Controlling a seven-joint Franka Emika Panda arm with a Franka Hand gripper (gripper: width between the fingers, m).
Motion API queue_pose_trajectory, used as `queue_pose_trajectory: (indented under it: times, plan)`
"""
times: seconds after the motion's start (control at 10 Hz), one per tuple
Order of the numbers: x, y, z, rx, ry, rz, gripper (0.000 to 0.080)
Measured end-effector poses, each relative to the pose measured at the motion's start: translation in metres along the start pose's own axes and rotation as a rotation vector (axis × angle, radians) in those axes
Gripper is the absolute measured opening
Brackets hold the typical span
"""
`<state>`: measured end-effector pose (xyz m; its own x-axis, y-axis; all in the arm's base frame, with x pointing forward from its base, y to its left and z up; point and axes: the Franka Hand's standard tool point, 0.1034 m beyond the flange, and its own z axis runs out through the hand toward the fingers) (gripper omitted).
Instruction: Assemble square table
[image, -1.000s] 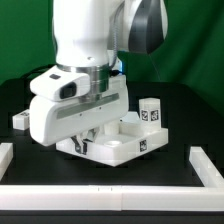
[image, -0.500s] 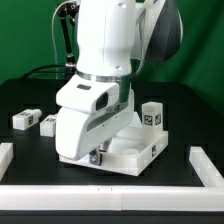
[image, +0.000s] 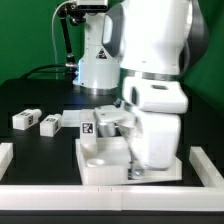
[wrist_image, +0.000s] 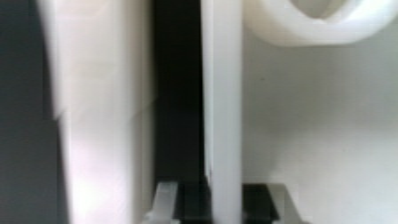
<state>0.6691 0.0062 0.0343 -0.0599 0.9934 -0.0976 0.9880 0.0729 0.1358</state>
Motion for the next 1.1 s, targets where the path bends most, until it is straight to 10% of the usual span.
queue_pose_trajectory:
  times: [0.5, 0.8, 1.1]
  plan:
    - [-0.004, -0.004, 0.002, -0.019, 0.002, 0.036, 0.0058]
    - [0.035, 0.02, -0.005, -0.049, 0.022, 0.083, 0.0058]
    - [0.044, 0.026, 0.002, 0.012, -0.01, 0.148, 0.0058]
